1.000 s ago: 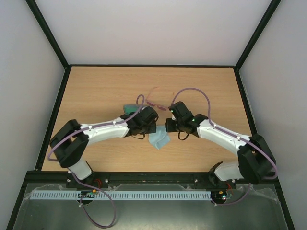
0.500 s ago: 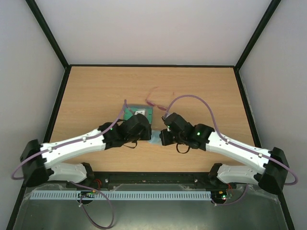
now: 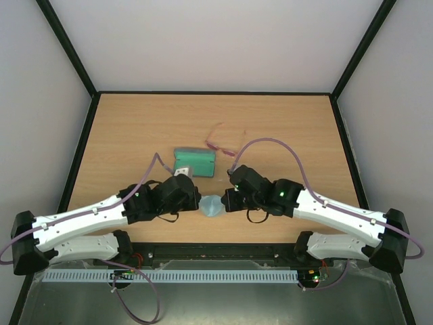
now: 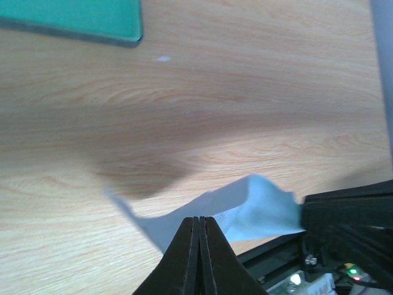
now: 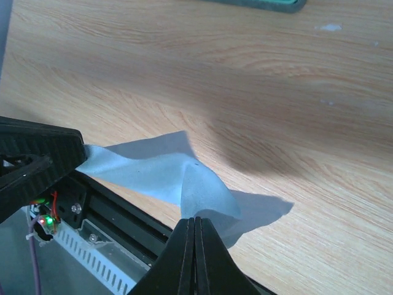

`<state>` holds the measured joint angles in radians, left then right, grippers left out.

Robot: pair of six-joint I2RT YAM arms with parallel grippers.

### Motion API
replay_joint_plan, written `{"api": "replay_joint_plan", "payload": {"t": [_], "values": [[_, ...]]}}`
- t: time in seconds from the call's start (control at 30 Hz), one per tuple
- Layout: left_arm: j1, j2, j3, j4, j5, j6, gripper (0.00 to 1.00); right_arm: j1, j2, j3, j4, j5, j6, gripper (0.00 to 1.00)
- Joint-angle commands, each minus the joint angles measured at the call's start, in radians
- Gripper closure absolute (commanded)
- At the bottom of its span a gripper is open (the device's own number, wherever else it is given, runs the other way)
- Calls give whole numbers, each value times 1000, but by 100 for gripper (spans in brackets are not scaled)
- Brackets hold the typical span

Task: Organize the sunglasses
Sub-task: Fold the glasses cleaning cloth at the center of the board.

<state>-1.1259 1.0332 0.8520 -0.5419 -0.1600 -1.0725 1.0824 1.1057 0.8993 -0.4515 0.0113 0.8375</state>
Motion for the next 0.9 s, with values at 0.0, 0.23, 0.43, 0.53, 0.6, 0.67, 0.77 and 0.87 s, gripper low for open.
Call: {"api": "replay_joint_plan", "payload": {"t": [0.0, 0.23, 0.43, 0.53, 0.6, 0.67, 0.77, 0.87], "values": [[7, 0, -77, -12, 2, -33, 98, 8, 27, -28, -52, 22, 28, 99], [115, 111, -116, 110, 43, 53, 98, -99, 147, -63, 13, 10, -28, 99], [207, 244, -45, 198, 54, 152, 98, -227, 209, -34, 50, 4, -112, 99], [236, 309, -29, 244, 66, 176, 98, -262, 258, -6, 69, -3, -161, 99], [256, 353, -25, 268, 77, 187, 98, -267, 296, 11, 79, 6, -180, 99], [267, 380, -24, 294, 81, 194, 98, -274, 338, 23, 89, 12, -196, 99], [275, 418, -10, 316, 79, 207, 98, -289, 375, 23, 109, 17, -196, 99], [284, 456, 1, 326, 80, 217, 98, -301, 397, 24, 127, 23, -226, 99]]}}
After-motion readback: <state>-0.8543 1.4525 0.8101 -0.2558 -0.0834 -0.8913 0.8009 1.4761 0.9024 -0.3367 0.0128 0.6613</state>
